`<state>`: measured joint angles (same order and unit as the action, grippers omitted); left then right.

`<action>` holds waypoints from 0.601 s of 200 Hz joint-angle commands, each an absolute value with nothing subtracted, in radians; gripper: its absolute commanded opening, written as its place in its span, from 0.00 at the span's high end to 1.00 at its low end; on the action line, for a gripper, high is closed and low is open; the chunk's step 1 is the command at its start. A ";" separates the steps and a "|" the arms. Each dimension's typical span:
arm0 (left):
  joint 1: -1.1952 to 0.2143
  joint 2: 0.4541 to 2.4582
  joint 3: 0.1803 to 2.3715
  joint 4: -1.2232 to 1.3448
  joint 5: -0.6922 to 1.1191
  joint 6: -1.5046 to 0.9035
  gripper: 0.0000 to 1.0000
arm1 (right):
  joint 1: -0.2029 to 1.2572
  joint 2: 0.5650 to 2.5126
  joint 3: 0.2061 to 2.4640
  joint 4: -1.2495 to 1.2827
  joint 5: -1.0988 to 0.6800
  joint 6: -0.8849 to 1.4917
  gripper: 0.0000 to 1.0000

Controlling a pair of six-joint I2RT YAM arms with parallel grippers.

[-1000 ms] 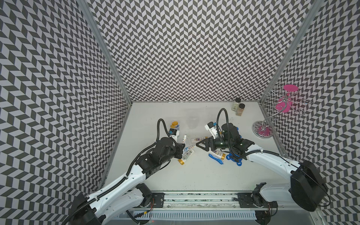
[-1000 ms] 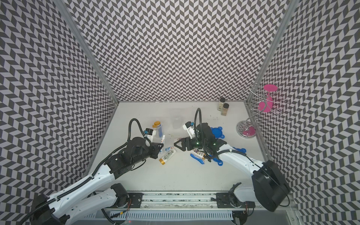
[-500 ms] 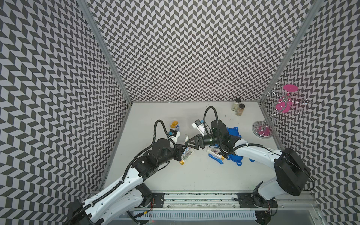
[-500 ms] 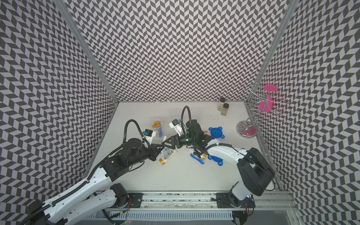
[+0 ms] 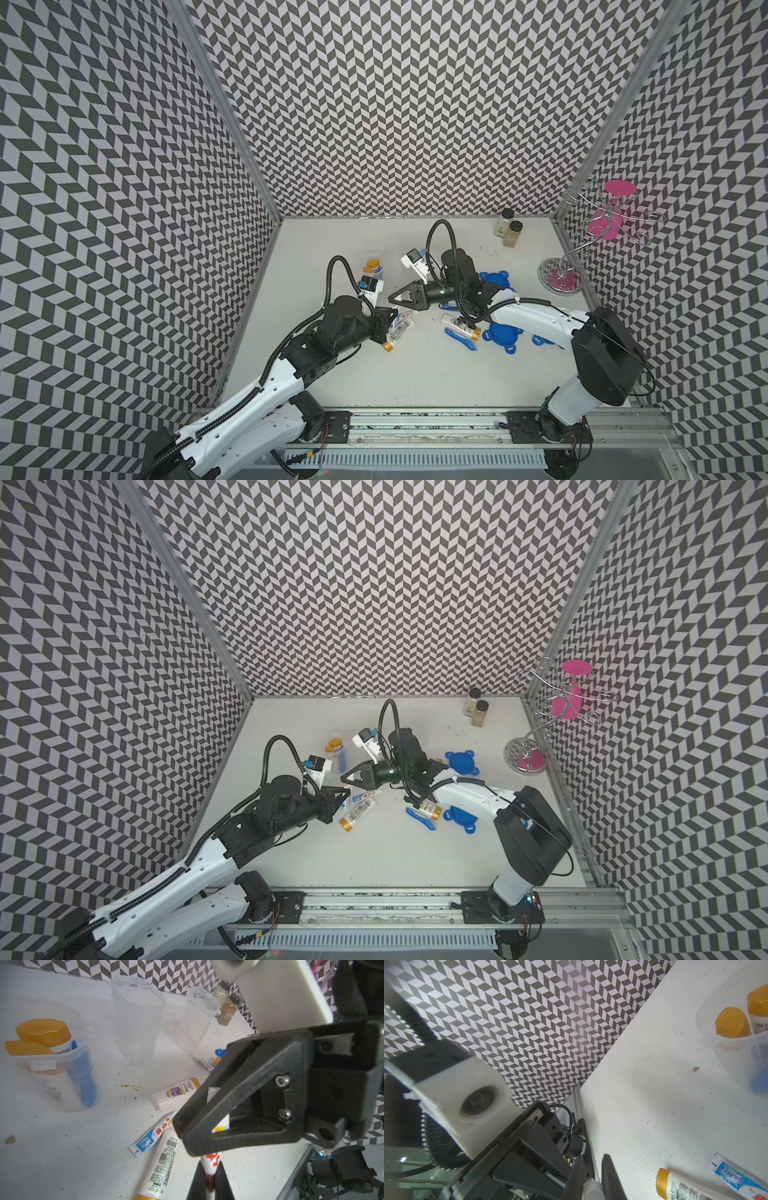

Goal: Pack away toiletry kits
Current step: Pick up the toiletry item from the center of the board, then place the toiletry item into the container.

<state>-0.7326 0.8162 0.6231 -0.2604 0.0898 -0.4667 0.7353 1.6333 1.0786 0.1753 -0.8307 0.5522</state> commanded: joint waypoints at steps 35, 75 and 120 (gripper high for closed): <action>-0.565 0.786 0.669 -0.468 0.036 -0.620 0.11 | 0.743 1.717 1.360 -0.061 -0.593 0.319 1.00; -0.309 0.766 0.710 -0.664 0.144 -0.653 0.08 | 0.762 1.857 1.578 -0.060 -0.386 0.209 1.00; -0.264 0.769 0.702 -0.716 0.174 -0.654 0.09 | 0.786 1.988 1.707 0.010 -0.246 0.165 1.00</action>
<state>-0.2699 0.7788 0.6907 -0.6445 0.1425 -0.6334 0.7654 1.9270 1.6447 -0.0502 -0.3714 0.2279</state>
